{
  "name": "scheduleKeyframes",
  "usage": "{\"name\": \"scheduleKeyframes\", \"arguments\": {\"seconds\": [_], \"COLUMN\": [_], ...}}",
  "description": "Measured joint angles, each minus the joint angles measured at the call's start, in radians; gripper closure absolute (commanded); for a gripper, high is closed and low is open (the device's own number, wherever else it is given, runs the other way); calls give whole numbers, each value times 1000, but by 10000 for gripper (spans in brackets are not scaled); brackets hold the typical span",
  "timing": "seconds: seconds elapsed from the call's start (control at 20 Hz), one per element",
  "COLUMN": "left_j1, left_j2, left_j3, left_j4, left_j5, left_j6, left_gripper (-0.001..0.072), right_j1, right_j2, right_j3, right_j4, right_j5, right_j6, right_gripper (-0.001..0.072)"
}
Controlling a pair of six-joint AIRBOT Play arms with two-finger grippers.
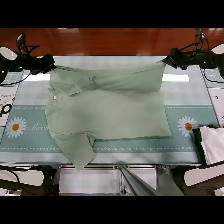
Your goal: Fold the shirts.
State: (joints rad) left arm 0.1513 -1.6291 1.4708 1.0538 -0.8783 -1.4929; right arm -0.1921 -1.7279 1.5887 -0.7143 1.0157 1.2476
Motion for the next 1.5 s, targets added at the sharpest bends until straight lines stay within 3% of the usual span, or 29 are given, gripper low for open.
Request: {"name": "scheduleKeyframes", "arguments": {"seconds": [0.25, 0.5, 0.8, 1.35, 1.4, 1.45, 1.5], "left_j1": [36, 56, 87, 116, 118, 120, 121], "left_j2": [18, 51, 57, 56, 56, 56, 56], "left_j3": [23, -99, -255, -294, -294, -294, -294], "left_j4": [0, 1, 2, 5, 6, 7, 8], "left_j5": [-183, -350, -416, -480, -483, -485, -492], "left_j6": [47, 119, 154, 192, 196, 200, 200], "left_gripper": [689, 689, 689, 688, 676, 517, 207], "right_j1": [-38, -42, -29, -25, -24, -24, -23], "right_j2": [-40, -50, -80, -89, -89, -89, -89], "right_j3": [32, -16, -92, -105, -105, -105, -105], "right_j4": [-38, -171, -229, -271, -277, -278, -284], "right_j5": [153, 275, 307, 389, 392, 393, 393], "right_j6": [10, 29, 45, 96, 97, 103, 109], "right_gripper": [689, 689, 689, 686, 606, 393, 303]}}
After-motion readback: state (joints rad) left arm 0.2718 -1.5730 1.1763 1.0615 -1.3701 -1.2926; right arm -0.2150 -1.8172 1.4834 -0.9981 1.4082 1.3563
